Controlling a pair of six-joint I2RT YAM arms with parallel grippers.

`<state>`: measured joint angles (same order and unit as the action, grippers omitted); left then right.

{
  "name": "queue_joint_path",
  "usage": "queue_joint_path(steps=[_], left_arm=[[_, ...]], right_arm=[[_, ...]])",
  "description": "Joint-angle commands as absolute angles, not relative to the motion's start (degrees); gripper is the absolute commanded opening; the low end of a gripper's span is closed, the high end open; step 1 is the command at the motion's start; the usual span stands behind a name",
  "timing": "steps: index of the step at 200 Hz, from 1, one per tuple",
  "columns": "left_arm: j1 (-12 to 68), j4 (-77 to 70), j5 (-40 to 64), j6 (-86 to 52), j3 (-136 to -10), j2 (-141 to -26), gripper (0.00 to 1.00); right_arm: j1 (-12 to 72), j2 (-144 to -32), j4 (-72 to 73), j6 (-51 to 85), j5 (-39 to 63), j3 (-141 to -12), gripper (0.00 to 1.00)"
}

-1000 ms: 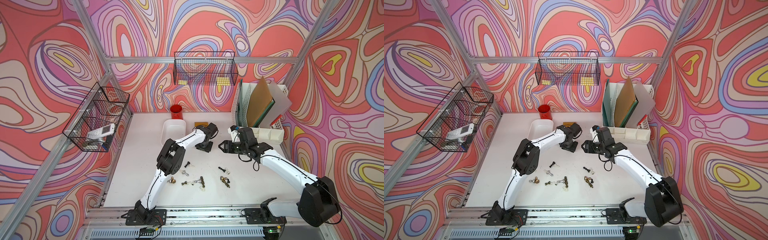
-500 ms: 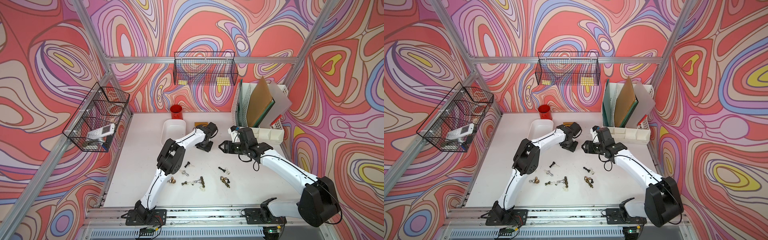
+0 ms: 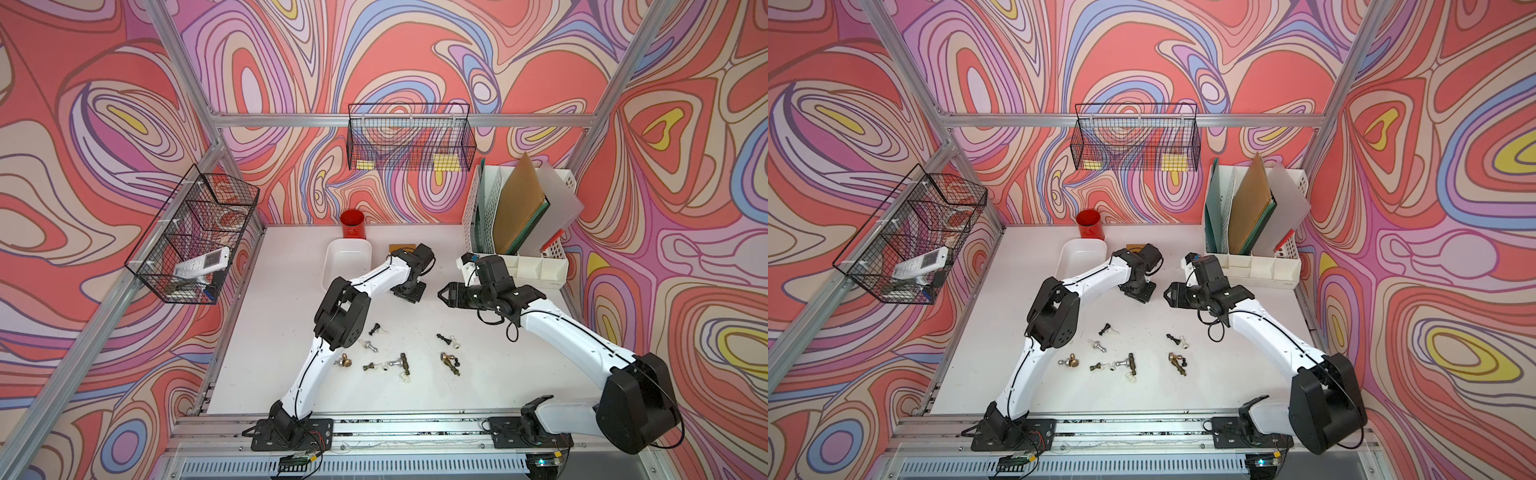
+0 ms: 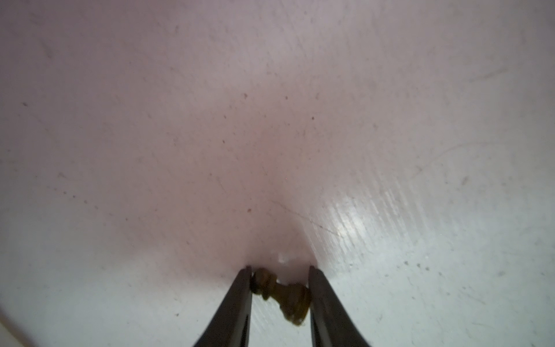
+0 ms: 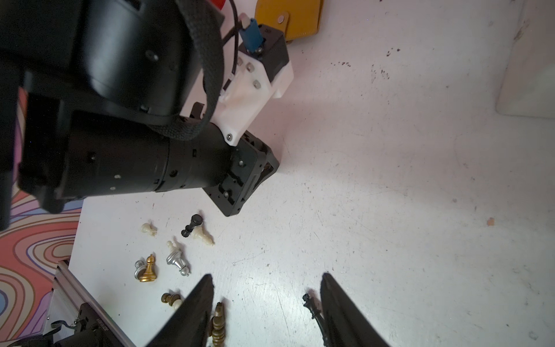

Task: Put the chess pieces into the storage box
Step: Pick up the chess piece at the center of the board.

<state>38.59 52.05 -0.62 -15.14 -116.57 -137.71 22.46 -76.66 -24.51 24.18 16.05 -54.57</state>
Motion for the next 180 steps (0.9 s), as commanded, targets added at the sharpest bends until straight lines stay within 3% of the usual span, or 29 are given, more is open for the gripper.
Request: queue_joint_path(steps=[1, 39, 180], left_arm=[[38.2, 55.2, -0.5, -14.1, -114.2, -143.4, 0.31], [38.1, 55.6, -0.2, -13.9, -113.7, -142.6, 0.27], [37.5, 56.5, 0.4, -15.1, -112.8, -132.9, 0.26]], right_arm=[[22.4, -75.7, -25.2, 24.5, 15.2, -55.2, 0.59], [22.4, -75.4, -25.2, 24.7, 14.7, -54.7, 0.59], [22.4, -75.5, -24.2, 25.8, 14.7, -54.9, 0.58]])
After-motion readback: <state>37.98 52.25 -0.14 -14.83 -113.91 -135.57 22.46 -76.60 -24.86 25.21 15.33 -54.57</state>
